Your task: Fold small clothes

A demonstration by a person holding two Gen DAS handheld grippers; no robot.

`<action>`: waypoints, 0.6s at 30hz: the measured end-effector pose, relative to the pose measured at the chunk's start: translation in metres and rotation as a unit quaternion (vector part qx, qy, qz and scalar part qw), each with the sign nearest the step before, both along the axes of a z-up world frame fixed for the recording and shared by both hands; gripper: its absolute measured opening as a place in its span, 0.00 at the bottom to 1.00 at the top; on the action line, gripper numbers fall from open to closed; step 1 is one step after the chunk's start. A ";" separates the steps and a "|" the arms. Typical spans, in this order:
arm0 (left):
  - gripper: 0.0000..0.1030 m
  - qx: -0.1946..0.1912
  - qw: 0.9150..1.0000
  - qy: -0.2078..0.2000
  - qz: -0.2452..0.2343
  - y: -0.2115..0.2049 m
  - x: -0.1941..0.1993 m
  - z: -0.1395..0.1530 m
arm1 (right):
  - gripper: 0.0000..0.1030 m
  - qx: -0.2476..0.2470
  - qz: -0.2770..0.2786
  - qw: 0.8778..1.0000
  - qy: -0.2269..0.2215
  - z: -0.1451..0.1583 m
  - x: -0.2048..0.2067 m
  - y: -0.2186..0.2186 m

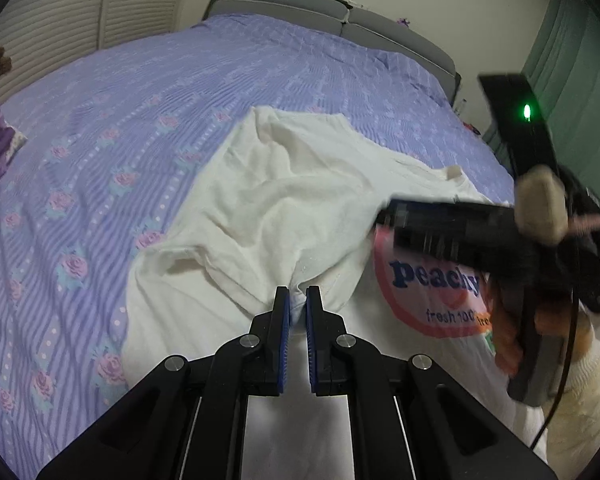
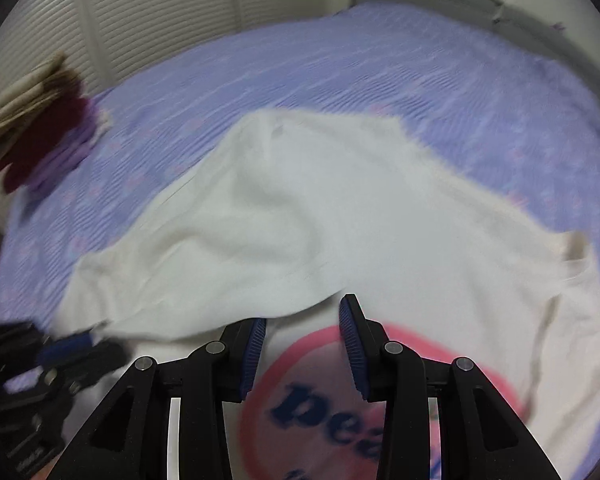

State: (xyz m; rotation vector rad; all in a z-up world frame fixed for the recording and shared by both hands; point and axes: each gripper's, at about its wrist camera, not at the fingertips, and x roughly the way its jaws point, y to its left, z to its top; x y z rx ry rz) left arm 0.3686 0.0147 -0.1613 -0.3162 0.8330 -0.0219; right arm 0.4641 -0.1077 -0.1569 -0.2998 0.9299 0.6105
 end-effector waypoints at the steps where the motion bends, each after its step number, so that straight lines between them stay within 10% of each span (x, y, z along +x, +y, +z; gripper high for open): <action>1: 0.09 0.005 1.000 0.001 -0.001 -0.002 -0.001 0.000 | 0.38 0.014 -0.017 1.000 -0.007 0.004 0.004 -0.007; 5: 0.09 0.005 1.000 0.007 -0.011 -0.007 -0.003 -0.004 | 0.38 0.027 -0.089 0.995 -0.033 0.012 0.020 -0.032; 18: 0.09 0.006 1.000 0.012 -0.012 -0.007 0.000 -0.005 | 0.38 0.000 -0.024 0.999 -0.022 -0.004 0.010 -0.018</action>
